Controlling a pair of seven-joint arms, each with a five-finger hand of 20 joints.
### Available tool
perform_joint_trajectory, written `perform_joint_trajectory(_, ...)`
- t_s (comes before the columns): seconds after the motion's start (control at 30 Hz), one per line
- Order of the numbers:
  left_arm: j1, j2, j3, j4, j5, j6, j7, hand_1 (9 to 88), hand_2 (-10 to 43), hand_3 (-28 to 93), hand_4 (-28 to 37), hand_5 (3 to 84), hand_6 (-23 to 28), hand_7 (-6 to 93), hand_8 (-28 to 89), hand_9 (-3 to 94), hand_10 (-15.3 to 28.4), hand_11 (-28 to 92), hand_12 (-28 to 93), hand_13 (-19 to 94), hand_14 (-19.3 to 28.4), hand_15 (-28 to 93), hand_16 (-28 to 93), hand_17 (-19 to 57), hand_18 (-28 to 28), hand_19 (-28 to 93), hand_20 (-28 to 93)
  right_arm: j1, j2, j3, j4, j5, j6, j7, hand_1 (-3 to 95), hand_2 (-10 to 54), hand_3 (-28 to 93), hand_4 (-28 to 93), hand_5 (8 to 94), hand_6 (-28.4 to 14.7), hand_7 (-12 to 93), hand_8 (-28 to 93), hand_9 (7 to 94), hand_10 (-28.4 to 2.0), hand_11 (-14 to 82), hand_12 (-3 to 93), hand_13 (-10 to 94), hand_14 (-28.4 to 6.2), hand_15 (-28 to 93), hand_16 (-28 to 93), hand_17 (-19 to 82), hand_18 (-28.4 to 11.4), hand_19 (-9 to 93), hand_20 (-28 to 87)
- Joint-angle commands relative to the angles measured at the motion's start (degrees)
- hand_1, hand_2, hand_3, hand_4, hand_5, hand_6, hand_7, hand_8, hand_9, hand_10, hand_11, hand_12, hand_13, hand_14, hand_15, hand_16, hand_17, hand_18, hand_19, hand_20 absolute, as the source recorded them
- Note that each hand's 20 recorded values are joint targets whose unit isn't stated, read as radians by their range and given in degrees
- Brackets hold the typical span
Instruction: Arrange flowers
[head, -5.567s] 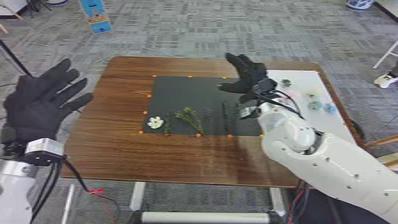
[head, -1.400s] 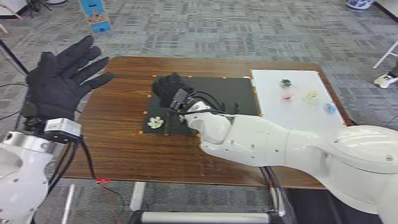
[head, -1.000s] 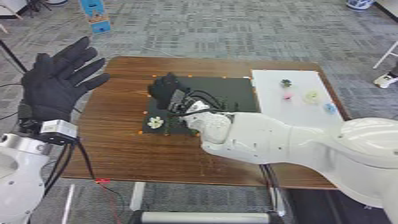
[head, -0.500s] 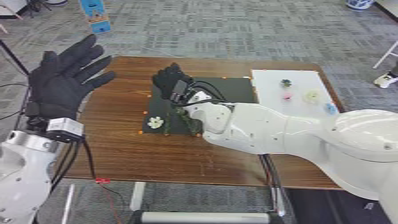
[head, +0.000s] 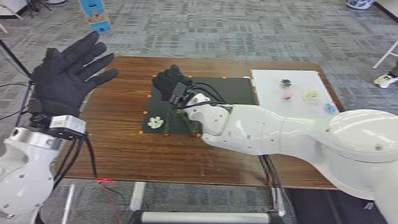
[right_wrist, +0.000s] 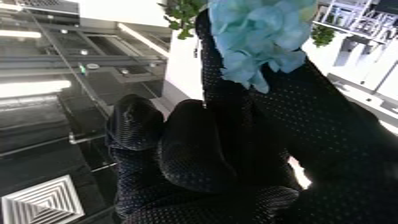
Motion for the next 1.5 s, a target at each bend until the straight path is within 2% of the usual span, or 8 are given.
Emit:
perform_joint_trajectory(0.03,-0.3,0.03,-0.27,0.13,0.13,-0.74,-0.11,21.2,-4.9,63,-28.3,28.5,3.1,13.9,-8,24.2,11.3,13,16,20,14.6,13,4,-9.2,26.2,42,1,1.1,0.0,0.7,-1.7,-0.9,-1.7,0.5,55.6,-9.5,76,-28,74.6,7.3,34,-6,86.0,-3.3,9.0,38.9,75,-3.9,87,36,42,-19.6,93,55)
perform_joint_trajectory(0.1,-0.4,0.06,-0.19,0.18,0.13,-0.8,-0.17,21.3,-4.9,63,-28.3,28.5,3.1,14.0,-8,24.2,11.4,13,16,20,14.6,13,4,-9.2,26.1,42,1,0.9,0.3,1.2,-1.9,-0.7,-2.2,0.6,54.4,-9.5,76,-28,73.2,7.5,33,-7,85.0,-3.4,8.0,37.3,75,-3.9,87,36,41,-19.7,93,54)
perform_joint_trajectory(0.13,-0.4,0.03,-0.17,0.16,0.11,-0.7,-0.17,21.3,-4.9,63,-28.3,28.5,3.1,14.0,-8,24.2,11.4,13,16,20,14.6,13,4,-9.2,26.1,42,1,0.9,0.4,1.3,-2.0,-0.8,-2.6,0.7,55.5,-9.5,72,-28,72.4,7.6,33,-7,84.5,-3.3,7.8,37.0,75,-4.0,87,37,41,-19.8,93,54)
perform_joint_trajectory(0.3,-0.3,0.04,-0.29,0.13,0.06,-0.59,-0.17,21.3,-4.7,63,-28.3,28.5,3.0,14.0,-8,24.2,11.4,13,16,20,14.6,13,4,-9.2,26.2,42,1,1.1,0.8,1.7,-2.6,-1.0,-3.7,1.0,55.1,-9.5,66,-28,70.4,7.1,33,-7,83.3,-3.5,7.3,35.9,74,-4.2,87,37,41,-19.7,93,54)
perform_joint_trajectory(0.57,0.2,-0.08,-0.68,-0.05,0.07,-0.67,-0.14,21.2,-4.6,63,-28.3,28.5,3.1,13.9,-8,24.2,11.4,13,16,20,14.7,13,4,-9.2,26.2,42,1,1.5,1.3,2.3,-3.1,0.0,-5.7,-0.9,52.8,-9.5,64,-28,69.0,6.9,33,-8,82.0,-3.7,7.4,35.6,73,-4.5,87,36,40,-19.8,93,54)
perform_joint_trajectory(0.77,-0.2,-0.11,-0.48,0.08,0.16,-0.68,-0.19,21.3,-4.5,63,-28.3,28.5,3.1,14.0,-8,24.2,11.4,13,16,20,14.6,13,4,-9.2,26.3,42,1,1.6,1.6,2.7,-3.3,0.7,-6.2,-1.2,52.6,-9.5,62,-28,67.7,6.9,32,-8,79.1,-4.4,11.4,31.8,73,-4.5,87,36,39,-19.6,92,54)
perform_joint_trajectory(0.93,-0.2,-0.18,-0.45,0.13,0.15,-0.62,-0.27,21.0,-4.6,63,-28.3,28.5,3.1,14.0,-8,24.2,11.4,13,16,20,14.6,13,4,-9.2,26.2,42,1,1.8,1.8,2.8,-3.8,0.7,-6.5,-1.3,55.2,-9.5,55,-28,67.2,6.7,32,-8,78.1,-5.0,13.2,30.4,72,-4.6,87,36,39,-19.6,92,54)
perform_joint_trajectory(1.5,-0.3,-0.16,-0.48,0.17,0.15,-0.81,-0.37,21.2,-4.5,63,-28.3,28.5,3.1,13.8,-8,24.2,11.3,13,16,20,14.7,14,4,-9.2,26.2,42,0,1.8,2.3,3.7,-4.6,1.0,-9.7,-1.2,53.9,-9.5,54,-28,64.9,6.3,30,-7,74.7,-6.0,18.4,24.9,72,-4.9,87,36,39,-19.8,92,54)
